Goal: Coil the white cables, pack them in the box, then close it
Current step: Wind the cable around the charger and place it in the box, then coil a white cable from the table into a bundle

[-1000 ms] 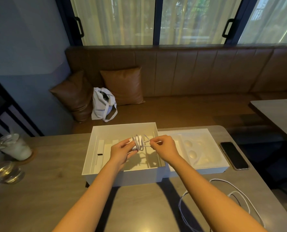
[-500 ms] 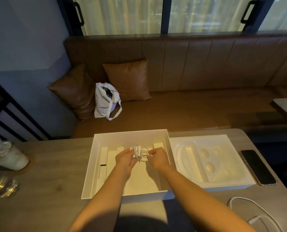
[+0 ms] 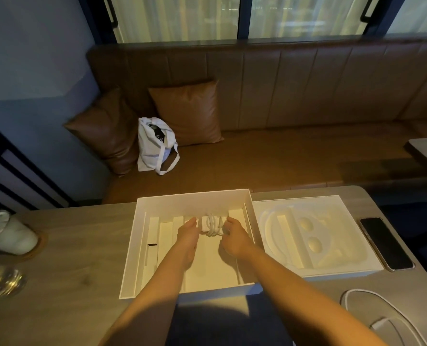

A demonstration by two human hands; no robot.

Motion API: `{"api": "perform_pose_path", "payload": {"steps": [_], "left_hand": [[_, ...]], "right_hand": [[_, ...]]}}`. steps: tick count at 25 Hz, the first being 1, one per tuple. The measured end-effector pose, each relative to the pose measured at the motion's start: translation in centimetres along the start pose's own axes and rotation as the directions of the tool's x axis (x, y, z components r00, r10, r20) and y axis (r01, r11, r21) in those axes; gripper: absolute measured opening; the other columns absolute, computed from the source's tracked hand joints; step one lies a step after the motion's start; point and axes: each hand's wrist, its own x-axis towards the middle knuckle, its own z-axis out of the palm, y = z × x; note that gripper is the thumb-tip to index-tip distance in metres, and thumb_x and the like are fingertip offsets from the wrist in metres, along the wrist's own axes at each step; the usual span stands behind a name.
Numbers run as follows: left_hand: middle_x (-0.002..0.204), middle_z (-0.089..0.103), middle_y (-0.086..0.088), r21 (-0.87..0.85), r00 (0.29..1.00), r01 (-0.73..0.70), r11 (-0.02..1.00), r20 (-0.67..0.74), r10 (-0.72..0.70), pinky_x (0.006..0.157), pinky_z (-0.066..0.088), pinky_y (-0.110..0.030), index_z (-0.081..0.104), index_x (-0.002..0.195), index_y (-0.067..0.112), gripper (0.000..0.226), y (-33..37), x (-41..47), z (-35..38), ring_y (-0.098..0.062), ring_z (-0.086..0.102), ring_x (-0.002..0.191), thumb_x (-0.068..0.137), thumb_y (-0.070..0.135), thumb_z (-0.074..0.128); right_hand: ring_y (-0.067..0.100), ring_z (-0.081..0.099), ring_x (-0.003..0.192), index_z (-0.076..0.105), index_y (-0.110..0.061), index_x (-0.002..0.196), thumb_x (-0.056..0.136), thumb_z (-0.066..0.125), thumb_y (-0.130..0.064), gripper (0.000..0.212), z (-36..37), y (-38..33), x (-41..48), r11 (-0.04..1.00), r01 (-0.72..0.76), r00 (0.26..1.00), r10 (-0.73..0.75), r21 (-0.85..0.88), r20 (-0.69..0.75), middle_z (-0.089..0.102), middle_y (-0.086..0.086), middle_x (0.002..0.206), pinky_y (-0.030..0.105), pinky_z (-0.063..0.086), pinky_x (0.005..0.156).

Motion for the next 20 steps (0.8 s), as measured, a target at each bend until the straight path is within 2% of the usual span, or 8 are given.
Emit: {"api": "perform_pose_path", "payload": {"steps": [4, 8, 10, 11, 13, 14, 17, 20], "left_hand": [[0.151, 0.036, -0.009, 0.055, 0.994, -0.101, 0.993, -0.037, 0.103, 0.115, 0.029, -0.038, 0.037, 0.143, 0.011, 0.047, 1.4, -3.0, 0.9, -0.03, 0.035, 0.137, 0.096, 0.006, 0.042], [0.14, 0.049, -0.014, 0.181, 0.938, -0.339, 0.923, -0.01, 0.346, 0.105, 0.037, -0.034, 0.05, 0.131, 0.003, 0.039, 2.7, -8.6, 3.8, -0.03, 0.046, 0.129, 0.093, -0.002, 0.042], [0.124, 0.059, -0.014, 0.168, 0.886, -0.462, 0.871, 0.049, 0.461, 0.089, 0.049, -0.028, 0.058, 0.121, 0.004, 0.032, 2.6, -11.4, 5.8, -0.026, 0.057, 0.113, 0.093, 0.0, 0.044], [0.115, 0.062, -0.012, 0.161, 0.857, -0.516, 0.841, 0.081, 0.51, 0.077, 0.053, -0.018, 0.06, 0.118, 0.005, 0.029, 2.4, -12.7, 6.9, -0.021, 0.059, 0.102, 0.094, 0.002, 0.044], [0.104, 0.061, -0.007, 0.172, 0.791, -0.611, 0.773, 0.183, 0.584, 0.058, 0.049, -0.004, 0.062, 0.115, 0.005, 0.027, 1.2, -15.2, 9.2, -0.01, 0.058, 0.084, 0.095, 0.002, 0.043], [0.104, 0.061, -0.009, 0.182, 0.753, -0.653, 0.735, 0.257, 0.605, 0.056, 0.047, -0.002, 0.063, 0.112, 0.004, 0.027, 0.3, -16.1, 10.4, -0.007, 0.057, 0.08, 0.094, -0.001, 0.044], [0.111, 0.065, -0.016, 0.251, 0.663, -0.724, 0.642, 0.509, 0.549, 0.063, 0.047, -0.006, 0.064, 0.107, 0.003, 0.027, -3.8, -17.8, 14.1, -0.015, 0.061, 0.084, 0.089, -0.005, 0.046], [0.117, 0.064, -0.019, 0.371, 0.611, -0.751, 0.547, 0.706, 0.359, 0.076, 0.045, -0.018, 0.061, 0.113, 0.002, 0.029, -8.9, -18.4, 16.5, -0.017, 0.058, 0.088, 0.088, -0.002, 0.048]], "right_hand": [[0.027, 0.043, 0.13, 0.034, -0.006, 0.141, 0.093, 0.044, 0.004, 0.05, -1.4, -1.5, -1.8, 0.987, 0.005, 0.998, 0.006, 0.163, -0.07, 0.04, 0.009, 0.144, 0.023, 0.038, 0.094], [0.032, 0.056, 0.113, 0.044, -0.012, 0.138, 0.092, 0.047, -0.005, 0.046, -3.7, -2.6, -4.2, 0.968, 0.107, 0.988, -0.078, 0.229, -0.132, 0.052, 0.015, 0.136, 0.031, 0.053, 0.08], [0.03, 0.06, 0.109, 0.054, -0.012, 0.13, 0.092, 0.047, -0.005, 0.04, -5.5, -2.7, -6.4, 0.947, 0.187, 0.972, -0.141, 0.26, -0.188, 0.058, 0.015, 0.129, 0.035, 0.056, 0.084], [0.027, 0.061, 0.107, 0.059, -0.012, 0.125, 0.092, 0.047, -0.006, 0.036, -6.5, -2.5, -7.6, 0.934, 0.223, 0.96, -0.161, 0.28, -0.228, 0.061, 0.012, 0.125, 0.035, 0.057, 0.085], [0.025, 0.062, 0.104, 0.062, -0.011, 0.119, 0.092, 0.047, -0.005, 0.032, -8.6, -0.7, -10.5, 0.911, 0.25, 0.935, -0.138, 0.328, -0.328, 0.063, 0.011, 0.12, 0.032, 0.057, 0.083], [0.026, 0.063, 0.103, 0.061, -0.009, 0.121, 0.092, 0.046, -0.003, 0.033, -9.6, 0.7, -11.8, 0.907, 0.236, 0.923, -0.096, 0.35, -0.374, 0.063, 0.013, 0.12, 0.031, 0.057, 0.081], [0.023, 0.062, 0.094, 0.061, -0.002, 0.12, 0.088, 0.047, 0.002, 0.035, -11.9, 7.0, -15.6, 0.938, 0.147, 0.893, 0.01, 0.314, -0.449, 0.063, 0.017, 0.12, 0.025, 0.052, 0.07], [0.024, 0.06, 0.105, 0.065, -0.003, 0.113, 0.083, 0.054, -0.003, 0.031, -12.0, 13.8, -19.1, 0.985, -0.11, 0.868, 0.159, 0.13, -0.47, 0.065, 0.019, 0.119, 0.034, 0.049, 0.088]]}}
